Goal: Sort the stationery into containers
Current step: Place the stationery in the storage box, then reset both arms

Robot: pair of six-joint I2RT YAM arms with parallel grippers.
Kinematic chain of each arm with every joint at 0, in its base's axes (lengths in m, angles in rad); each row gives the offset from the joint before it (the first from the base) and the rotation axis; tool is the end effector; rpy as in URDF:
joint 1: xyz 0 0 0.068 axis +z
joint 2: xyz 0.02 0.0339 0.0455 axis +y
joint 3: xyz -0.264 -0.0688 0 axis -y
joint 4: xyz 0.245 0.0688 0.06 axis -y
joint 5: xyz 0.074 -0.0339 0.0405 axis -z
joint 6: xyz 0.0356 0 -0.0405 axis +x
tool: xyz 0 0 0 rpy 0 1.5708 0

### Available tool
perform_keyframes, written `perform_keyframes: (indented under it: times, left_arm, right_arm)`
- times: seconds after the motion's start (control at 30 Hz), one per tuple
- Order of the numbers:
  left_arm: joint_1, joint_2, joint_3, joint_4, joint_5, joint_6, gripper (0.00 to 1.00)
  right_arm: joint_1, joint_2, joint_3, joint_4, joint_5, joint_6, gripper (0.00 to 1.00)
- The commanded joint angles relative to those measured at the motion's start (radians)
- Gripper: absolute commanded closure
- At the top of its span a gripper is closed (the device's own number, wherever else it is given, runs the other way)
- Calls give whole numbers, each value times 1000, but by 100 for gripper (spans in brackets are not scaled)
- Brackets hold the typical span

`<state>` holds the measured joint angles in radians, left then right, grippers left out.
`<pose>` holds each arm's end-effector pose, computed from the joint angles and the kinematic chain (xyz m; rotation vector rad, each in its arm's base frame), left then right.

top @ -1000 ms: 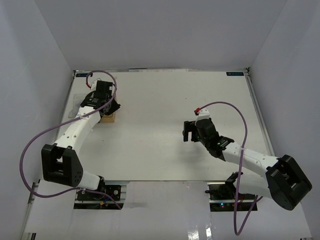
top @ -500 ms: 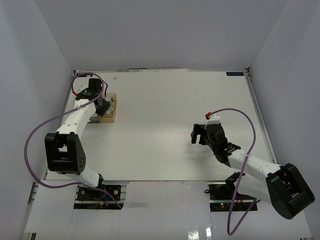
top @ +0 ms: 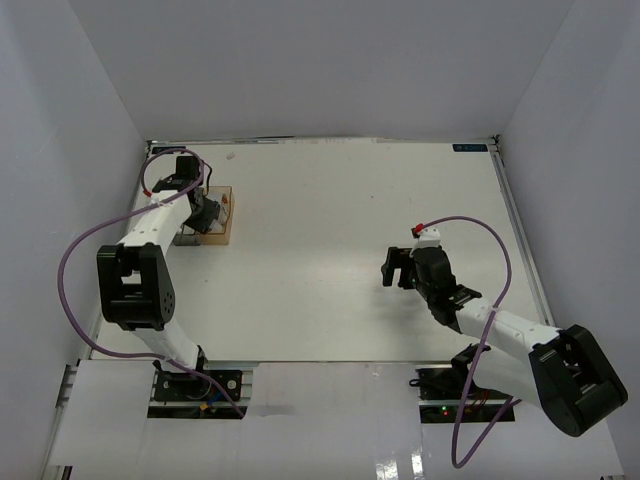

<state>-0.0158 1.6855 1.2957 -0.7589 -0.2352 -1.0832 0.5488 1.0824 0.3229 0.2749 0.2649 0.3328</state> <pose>0.3442 0.0029 0.2391 -1.4119 2.2570 -0.0296 0.1849 0.1021 0.1710 -0.0568 2.0478 0.2799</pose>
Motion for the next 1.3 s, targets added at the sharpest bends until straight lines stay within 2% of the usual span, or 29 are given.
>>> perform_keyframes:
  times: [0.0, 0.13, 0.37, 0.43, 0.53, 0.57, 0.63, 0.7, 0.73, 0.83, 1.03, 1.27]
  left_arm:
    - [13, -3, 17, 6, 30, -40, 51]
    - [14, -10, 11, 16, 33, -37, 34]
    - [14, -96, 25, 16, 45, 23, 20]
    - [14, -176, 24, 21, 42, 107, 16]
    - [14, -282, 8, 24, 1, 254, 6]
    - [14, -370, -15, 29, -13, 291, 2]
    - [14, -469, -47, 52, -44, 407, 2]
    - [14, -633, -105, 100, -44, 486, 2]
    - [14, -689, -127, 122, -8, 576, 2]
    - [14, -892, -194, 144, 37, 659, 2]
    - [-65, -1052, -182, -17, 106, 772, 2]
    - [-153, -1178, -187, -123, 57, 790, 2]
  right_arm:
    - [-10, 11, -8, 63, -13, 3, 10]
    - [-16, 20, -7, 66, -33, 3, 10]
    - [-18, -32, -4, 50, -53, -5, 10]
    - [-18, -84, 30, -14, -70, -8, 10]
    - [-18, -171, 70, -121, -89, -26, 10]
    - [-20, -196, 100, -152, -87, -41, 10]
    - [-18, -277, 133, -239, -75, -58, 10]
    - [-20, -355, 182, -293, -58, -83, 10]
    - [-21, -381, 198, -349, -50, -89, 10]
    - [-21, -469, 277, -436, -29, -112, 10]
    - [-21, -601, 409, -565, 36, -204, 10]
    - [-21, -777, 401, -594, 102, -296, 10]
